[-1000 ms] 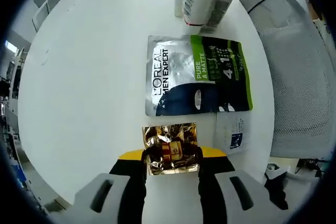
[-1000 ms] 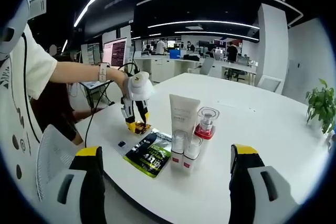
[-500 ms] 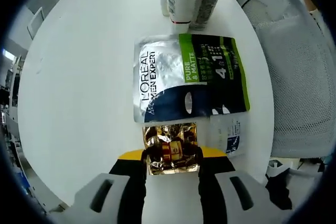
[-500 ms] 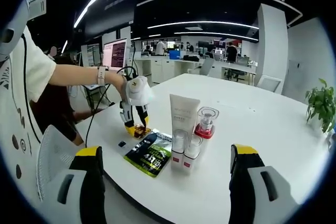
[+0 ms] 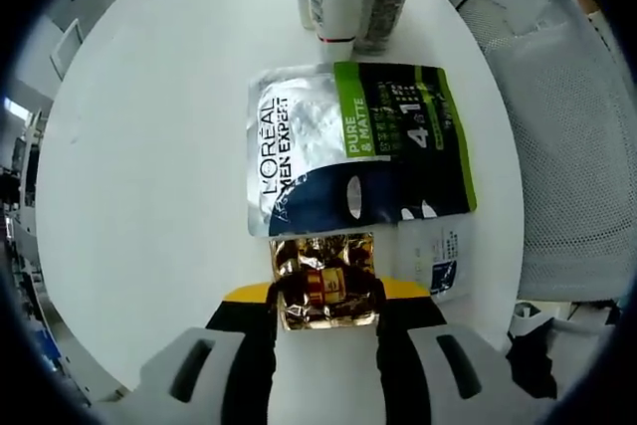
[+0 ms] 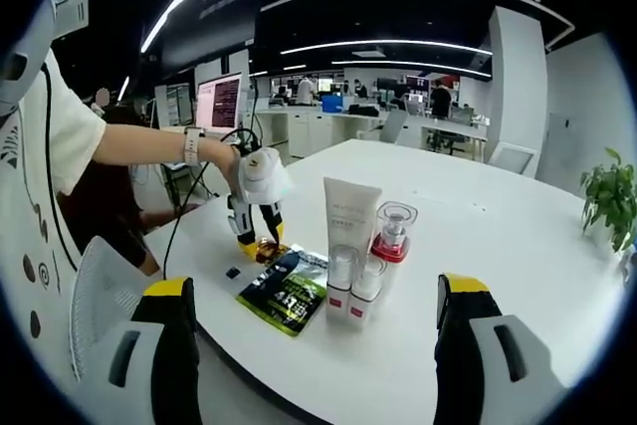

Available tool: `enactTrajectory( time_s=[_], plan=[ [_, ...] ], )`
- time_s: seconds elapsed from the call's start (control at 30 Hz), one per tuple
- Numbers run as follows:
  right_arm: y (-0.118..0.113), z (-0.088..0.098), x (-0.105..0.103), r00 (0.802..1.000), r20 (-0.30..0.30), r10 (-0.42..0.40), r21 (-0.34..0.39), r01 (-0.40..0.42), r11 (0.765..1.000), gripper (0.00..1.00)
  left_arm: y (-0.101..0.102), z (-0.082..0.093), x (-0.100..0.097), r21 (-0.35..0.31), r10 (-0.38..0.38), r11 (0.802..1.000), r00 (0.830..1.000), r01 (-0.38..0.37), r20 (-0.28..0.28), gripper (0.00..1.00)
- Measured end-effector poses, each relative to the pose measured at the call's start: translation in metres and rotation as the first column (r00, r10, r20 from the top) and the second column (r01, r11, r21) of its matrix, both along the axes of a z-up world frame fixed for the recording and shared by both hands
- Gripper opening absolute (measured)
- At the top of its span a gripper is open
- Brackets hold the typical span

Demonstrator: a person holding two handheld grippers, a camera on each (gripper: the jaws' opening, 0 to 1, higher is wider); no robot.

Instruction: Arrange the skincare products in the storage area until every visible bottle or jar stands upright without overlapping.

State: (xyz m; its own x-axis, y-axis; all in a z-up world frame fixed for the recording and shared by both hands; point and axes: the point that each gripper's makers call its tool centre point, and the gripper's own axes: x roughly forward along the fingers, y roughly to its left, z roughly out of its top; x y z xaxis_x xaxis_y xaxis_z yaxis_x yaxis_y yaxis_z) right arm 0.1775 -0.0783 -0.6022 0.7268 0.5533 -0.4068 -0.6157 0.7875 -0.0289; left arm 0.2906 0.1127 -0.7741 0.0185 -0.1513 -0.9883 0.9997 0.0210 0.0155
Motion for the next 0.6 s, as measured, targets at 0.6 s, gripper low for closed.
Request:
enactTrajectory(
  time_s=[0.6],
  plan=[
    [0.0051,-0.0037,-0.004,0.999,-0.018,0.029,-0.014,-0.029,0.999,1.0,0.0006,0.0012,-0.0012,-0.034,0.021,0.999,0.999,-0.023,-0.05,0.35]
  ],
)
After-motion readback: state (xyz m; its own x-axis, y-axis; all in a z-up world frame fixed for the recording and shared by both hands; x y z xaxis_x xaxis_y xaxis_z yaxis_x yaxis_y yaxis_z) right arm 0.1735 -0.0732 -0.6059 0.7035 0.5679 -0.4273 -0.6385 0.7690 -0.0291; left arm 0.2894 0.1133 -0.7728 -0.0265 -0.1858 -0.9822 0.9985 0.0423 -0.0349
